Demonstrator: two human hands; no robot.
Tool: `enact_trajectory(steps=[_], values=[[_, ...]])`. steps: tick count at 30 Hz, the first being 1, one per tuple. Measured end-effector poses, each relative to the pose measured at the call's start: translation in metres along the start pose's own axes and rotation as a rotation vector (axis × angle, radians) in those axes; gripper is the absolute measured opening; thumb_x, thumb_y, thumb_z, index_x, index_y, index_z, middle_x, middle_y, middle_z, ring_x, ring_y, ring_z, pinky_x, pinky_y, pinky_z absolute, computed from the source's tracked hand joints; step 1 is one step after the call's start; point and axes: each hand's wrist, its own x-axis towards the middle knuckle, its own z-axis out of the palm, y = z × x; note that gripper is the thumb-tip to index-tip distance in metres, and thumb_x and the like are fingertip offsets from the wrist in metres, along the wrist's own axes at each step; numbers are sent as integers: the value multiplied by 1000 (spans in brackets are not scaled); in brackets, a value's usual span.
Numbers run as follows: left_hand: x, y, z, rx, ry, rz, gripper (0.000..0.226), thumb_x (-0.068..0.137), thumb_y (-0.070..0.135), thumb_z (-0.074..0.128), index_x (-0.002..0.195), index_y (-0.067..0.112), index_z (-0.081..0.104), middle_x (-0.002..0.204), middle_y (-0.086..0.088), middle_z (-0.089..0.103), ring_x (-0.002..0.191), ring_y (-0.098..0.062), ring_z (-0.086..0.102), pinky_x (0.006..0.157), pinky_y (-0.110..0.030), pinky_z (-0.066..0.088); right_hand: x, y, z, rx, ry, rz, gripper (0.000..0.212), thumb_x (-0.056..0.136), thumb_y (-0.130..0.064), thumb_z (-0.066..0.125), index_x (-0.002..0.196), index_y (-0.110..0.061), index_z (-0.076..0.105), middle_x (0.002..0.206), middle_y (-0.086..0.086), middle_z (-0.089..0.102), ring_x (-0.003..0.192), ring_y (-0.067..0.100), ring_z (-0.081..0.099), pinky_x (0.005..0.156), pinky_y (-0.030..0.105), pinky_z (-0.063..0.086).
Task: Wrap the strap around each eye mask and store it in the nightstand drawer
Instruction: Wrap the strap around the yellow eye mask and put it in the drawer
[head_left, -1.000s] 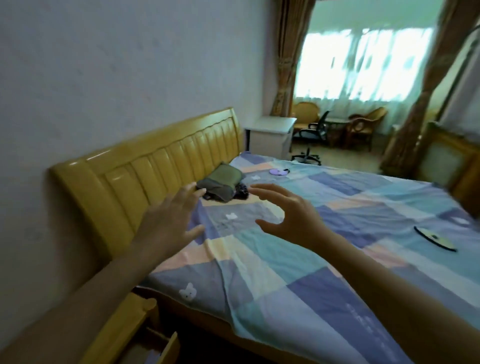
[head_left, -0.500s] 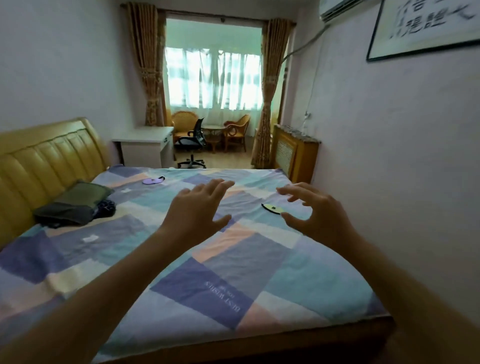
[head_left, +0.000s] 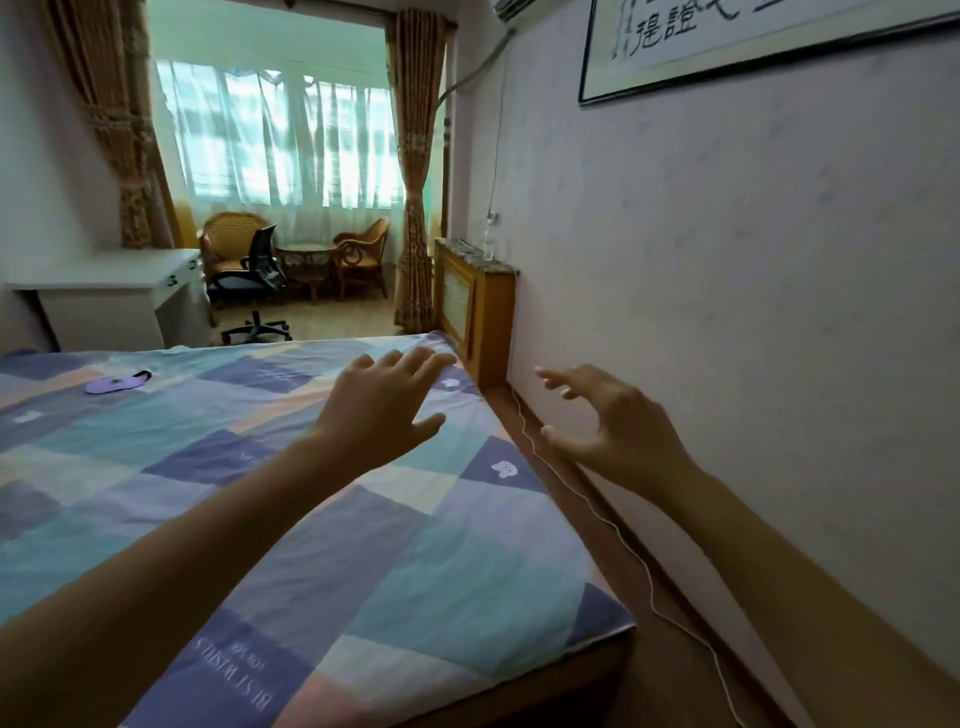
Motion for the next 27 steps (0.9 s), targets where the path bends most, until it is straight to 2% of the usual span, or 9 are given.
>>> enact_trajectory(steps=[2,5,7,10,14,20,24,27], values=[[37,21,23,-10,-18,-19,63,85,48,59,139,22,40,136,-2,53,111,-25,59,81,-37,48,8,42,-11,-11,-57,42,66,79,-35,71,139,-33,41,130,-10,56,110,10,56,72,12,39],[96,60,51,-22,-29,-34,66,87,50,55,143,23,34,143,-1,46,118,-24,54,87,-36,46,11,105,-36,-74,-140,86,76,80,-37,68,144,-41,27,139,-10,47,121,12,49,84,28,47],[135,89,68,-29,-38,-35,68,87,51,54,145,24,30,145,0,43,120,-23,53,89,-36,46,11,147,-56,-102,-170,118,78,80,-39,67,145,-44,23,142,-11,43,126,11,45,89,34,48],[195,134,93,-35,-39,-36,69,87,53,55,144,25,30,144,0,44,119,-22,54,90,-37,48,14,216,-80,-140,-163,124,77,81,-40,65,144,-45,22,144,-16,39,126,9,45,89,29,45],[268,193,128,-45,-23,-59,71,85,53,57,144,24,30,145,-3,43,123,-25,52,93,-41,48,28,314,-94,-180,-155,83,78,81,-42,64,146,-42,20,146,-14,37,128,11,44,92,30,46],[351,262,171,-12,-49,-191,70,87,53,54,146,24,28,145,-1,43,121,-22,52,92,-37,46,65,450,-105,-135,-214,-19,79,83,-40,64,147,-39,18,149,-13,35,128,10,43,87,21,39],[395,275,197,7,-83,-259,70,86,53,55,145,24,30,143,0,44,119,-21,54,89,-34,47,111,519,-95,-145,-270,-126,79,83,-40,63,147,-37,17,150,-12,34,127,13,46,95,30,46],[423,265,222,45,-97,-337,70,83,51,61,143,23,37,140,-1,49,111,-24,60,80,-35,50,156,556,-74,-113,-277,-213,79,82,-41,63,147,-36,19,149,-11,36,125,15,49,95,37,50]])
